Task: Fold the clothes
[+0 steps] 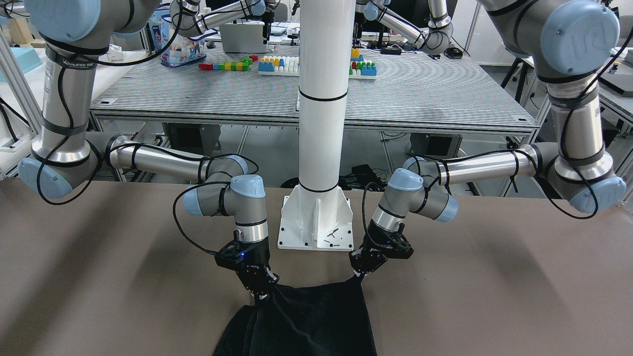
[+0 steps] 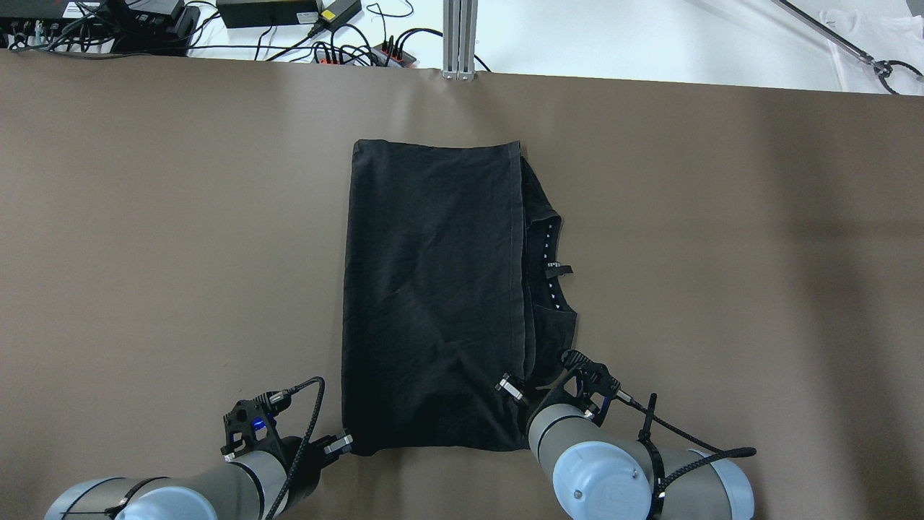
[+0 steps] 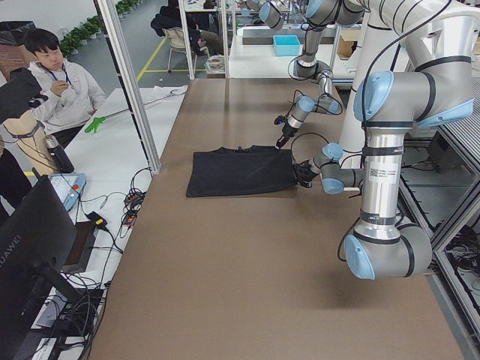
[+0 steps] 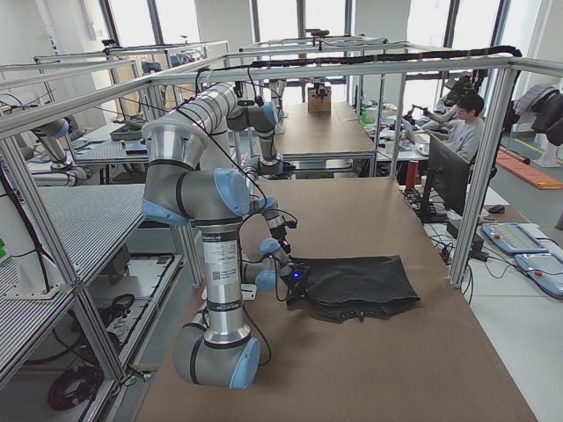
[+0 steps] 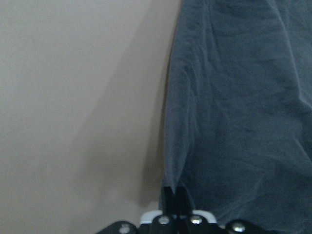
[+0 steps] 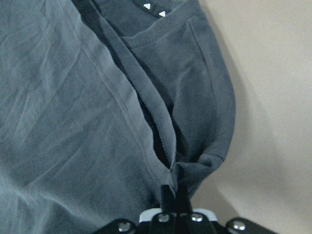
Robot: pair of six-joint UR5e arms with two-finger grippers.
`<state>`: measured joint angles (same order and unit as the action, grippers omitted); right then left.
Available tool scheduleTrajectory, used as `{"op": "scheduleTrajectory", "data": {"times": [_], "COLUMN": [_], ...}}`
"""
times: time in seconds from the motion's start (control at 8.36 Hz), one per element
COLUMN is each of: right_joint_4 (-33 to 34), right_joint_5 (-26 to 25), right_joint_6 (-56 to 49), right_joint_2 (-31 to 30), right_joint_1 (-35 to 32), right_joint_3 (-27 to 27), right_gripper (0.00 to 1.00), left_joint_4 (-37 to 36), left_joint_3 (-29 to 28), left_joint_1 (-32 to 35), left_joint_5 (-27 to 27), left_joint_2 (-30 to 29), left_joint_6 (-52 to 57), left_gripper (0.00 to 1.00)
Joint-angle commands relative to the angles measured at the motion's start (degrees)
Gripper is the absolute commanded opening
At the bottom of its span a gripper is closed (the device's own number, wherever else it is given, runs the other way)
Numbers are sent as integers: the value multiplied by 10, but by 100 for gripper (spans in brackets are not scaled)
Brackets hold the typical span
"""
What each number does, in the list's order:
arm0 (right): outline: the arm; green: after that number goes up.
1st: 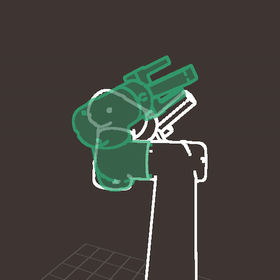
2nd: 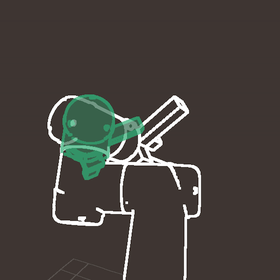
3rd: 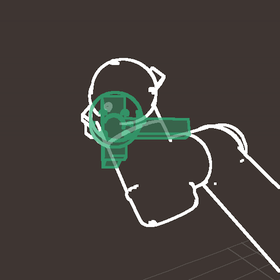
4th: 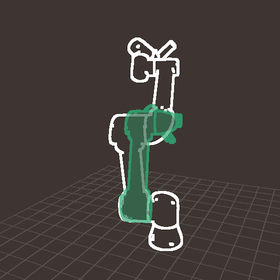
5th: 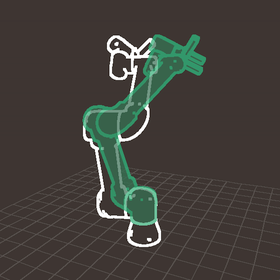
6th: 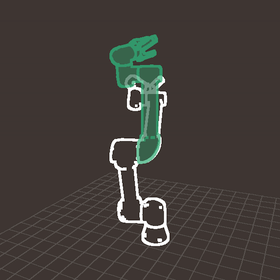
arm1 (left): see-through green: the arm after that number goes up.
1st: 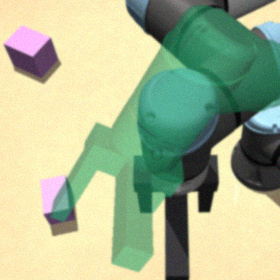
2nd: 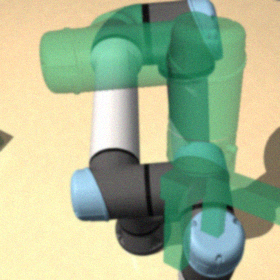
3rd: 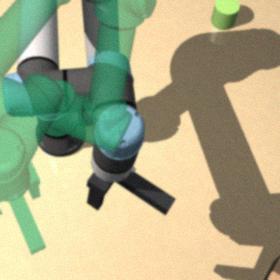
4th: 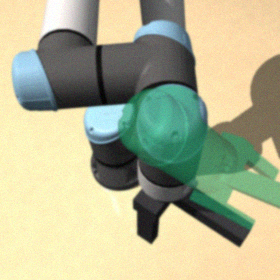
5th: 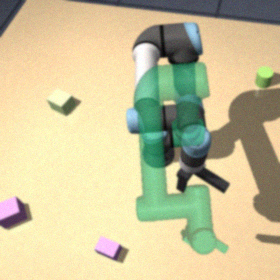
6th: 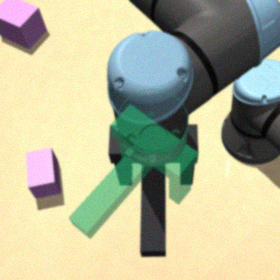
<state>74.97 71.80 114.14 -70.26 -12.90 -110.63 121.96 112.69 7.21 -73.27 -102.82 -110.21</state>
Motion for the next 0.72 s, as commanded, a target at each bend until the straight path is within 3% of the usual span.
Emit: {"op": "scheduleTrajectory", "data": {"times": [0.0,0.12,0.24,0.36,0.6], "right_joint_4": [3,17,55,94,112], "right_joint_5": [2,2,4,5,15], "right_joint_6": [0,-1,-1,-2,-6], "right_joint_2": [-42,-55,-52,-45,-21], "right_joint_1": [27,37,38,36,-10], "right_joint_3": [-95,-141,-183,-205,-186], "right_gripper": [0,0,0,0,0], "left_joint_4": [-90,-156,-209,-234,-312], "left_joint_3": [114,188,223,218,172], "left_joint_1": [4,4,15,47,131], "left_joint_5": [-7,-27,-64,-84,-137], "left_joint_2": [2,2,-10,-51,-133], "left_joint_6": [9,9,11,37,81], "left_gripper": [0,0,0,0,0]}}
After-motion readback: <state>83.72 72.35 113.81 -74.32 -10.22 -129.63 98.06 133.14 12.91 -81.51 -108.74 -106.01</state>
